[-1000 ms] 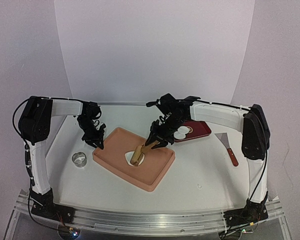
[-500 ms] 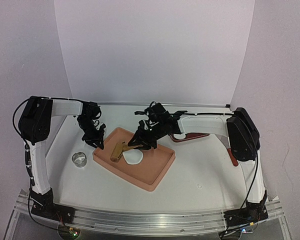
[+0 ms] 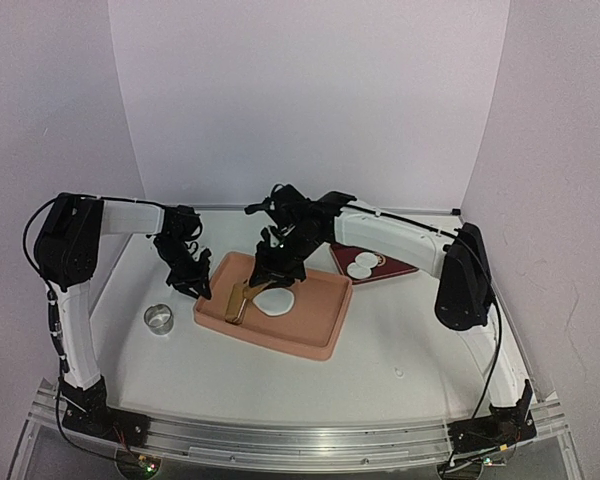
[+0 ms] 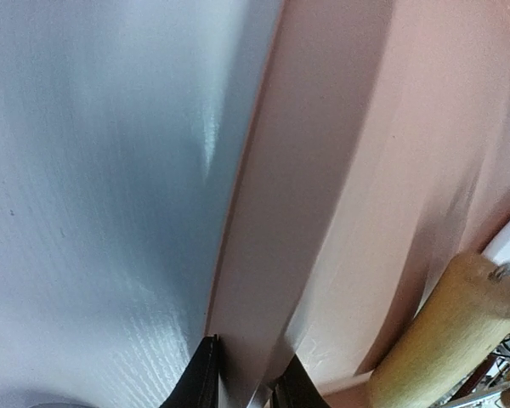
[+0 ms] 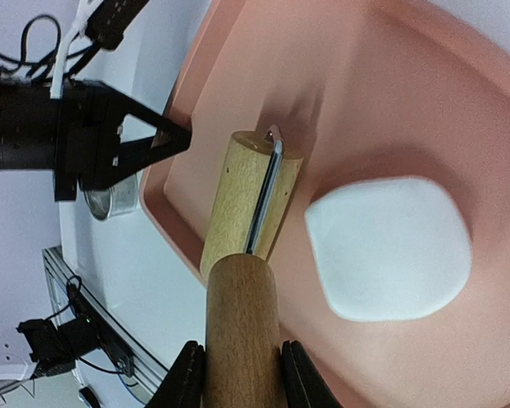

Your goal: Roll out the dumpling wrappers from the dough

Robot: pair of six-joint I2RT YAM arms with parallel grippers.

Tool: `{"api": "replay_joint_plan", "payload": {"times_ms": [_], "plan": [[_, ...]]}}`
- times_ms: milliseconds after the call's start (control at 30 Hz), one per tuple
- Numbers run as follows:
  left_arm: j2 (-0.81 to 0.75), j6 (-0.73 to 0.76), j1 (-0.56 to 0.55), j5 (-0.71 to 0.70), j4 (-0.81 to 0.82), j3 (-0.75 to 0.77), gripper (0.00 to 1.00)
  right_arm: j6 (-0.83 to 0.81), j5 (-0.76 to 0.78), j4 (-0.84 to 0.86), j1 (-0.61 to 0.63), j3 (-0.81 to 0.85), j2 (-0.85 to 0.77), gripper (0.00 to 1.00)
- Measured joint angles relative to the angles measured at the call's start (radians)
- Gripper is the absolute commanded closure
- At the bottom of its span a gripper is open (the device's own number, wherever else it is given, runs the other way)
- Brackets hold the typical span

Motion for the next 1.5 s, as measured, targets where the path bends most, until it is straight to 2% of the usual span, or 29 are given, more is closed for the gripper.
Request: {"api": "replay_joint_plan", "payload": {"times_ms": [167,300,400,567,700,800,1067,1500], "plan": [[-0.017,-0.029,-0.002,0.022,0.029,-0.031,0.97,-0.045,0.05,-0.168,0.053,0.154,0.025,1.0],[-0.027,-0.042,-0.006,0.026,0.046,-0.045,0.97,-0.04,0.046,-0.23,0.067,0.172,-0.001,1.0],[-0.027,-0.057,-0.009,0.034,0.054,-0.047,0.98,-0.021,0.043,-0.262,0.07,0.127,-0.049,1.0],[-0.027,-0.067,-0.015,0.022,0.047,-0.04,0.98,0.016,0.042,-0.318,0.036,-0.042,-0.209,1.0],[-0.027,-0.061,-0.022,0.004,0.043,-0.038,0.98,0.001,0.07,-0.391,-0.063,-0.072,-0.273,1.0],[-0.03,-0.045,-0.026,-0.006,0.036,-0.038,0.98,-0.021,0.088,-0.426,-0.106,-0.062,-0.267,1.0],[-0.051,-0.007,-0.042,-0.032,0.016,-0.057,0.98,-0.083,0.053,-0.465,-0.116,0.129,-0.151,1.0],[-0.05,0.008,-0.047,-0.042,0.001,-0.053,0.98,-0.2,0.015,-0.467,-0.138,0.156,-0.024,1.0]]}}
